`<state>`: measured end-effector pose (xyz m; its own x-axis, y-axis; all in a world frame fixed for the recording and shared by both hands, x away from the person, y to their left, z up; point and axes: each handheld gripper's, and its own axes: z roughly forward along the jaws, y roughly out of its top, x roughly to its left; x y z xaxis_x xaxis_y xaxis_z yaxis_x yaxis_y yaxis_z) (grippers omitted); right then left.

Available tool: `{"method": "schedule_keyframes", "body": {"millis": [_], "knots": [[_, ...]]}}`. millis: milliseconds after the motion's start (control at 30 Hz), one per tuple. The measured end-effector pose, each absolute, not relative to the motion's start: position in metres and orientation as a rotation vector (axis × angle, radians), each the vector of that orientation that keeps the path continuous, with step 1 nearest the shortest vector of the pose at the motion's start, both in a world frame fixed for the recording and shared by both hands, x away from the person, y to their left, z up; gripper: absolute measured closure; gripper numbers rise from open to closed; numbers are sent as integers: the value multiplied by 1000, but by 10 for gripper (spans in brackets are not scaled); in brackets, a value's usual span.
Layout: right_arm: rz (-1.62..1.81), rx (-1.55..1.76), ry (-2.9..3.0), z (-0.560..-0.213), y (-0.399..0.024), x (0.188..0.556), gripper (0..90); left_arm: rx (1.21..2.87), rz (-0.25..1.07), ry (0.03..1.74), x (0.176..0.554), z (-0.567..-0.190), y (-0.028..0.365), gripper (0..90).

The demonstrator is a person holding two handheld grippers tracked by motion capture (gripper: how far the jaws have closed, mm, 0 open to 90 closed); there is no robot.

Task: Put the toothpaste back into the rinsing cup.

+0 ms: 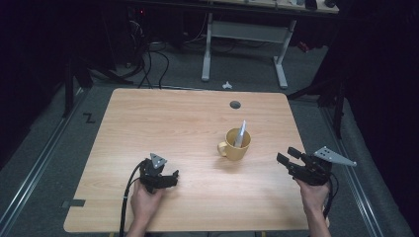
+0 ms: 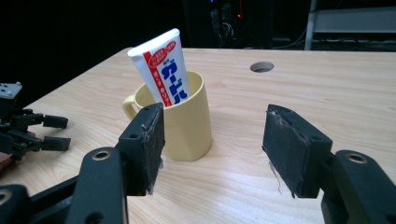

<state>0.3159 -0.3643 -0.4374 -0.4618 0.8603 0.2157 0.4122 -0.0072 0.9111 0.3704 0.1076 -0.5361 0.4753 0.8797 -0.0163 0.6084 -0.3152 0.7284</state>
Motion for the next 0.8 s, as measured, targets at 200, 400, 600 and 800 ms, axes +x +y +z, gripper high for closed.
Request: {"method": "schedule_keyframes", "body": {"millis": [200, 400, 600, 800], "knots": [[1450, 1331, 1878, -445, -363, 316, 405, 2043, 511, 1228, 370, -536, 108, 153], [1427, 1345, 1901, -454, -359, 315, 417, 2042, 511, 1229, 370, -536, 108, 153], [1385, 1354, 1930, -464, -355, 316, 418, 2043, 511, 1228, 370, -536, 108, 153], [1365, 1375, 1954, -472, -352, 317, 418, 2043, 511, 1228, 370, -536, 108, 153]]}}
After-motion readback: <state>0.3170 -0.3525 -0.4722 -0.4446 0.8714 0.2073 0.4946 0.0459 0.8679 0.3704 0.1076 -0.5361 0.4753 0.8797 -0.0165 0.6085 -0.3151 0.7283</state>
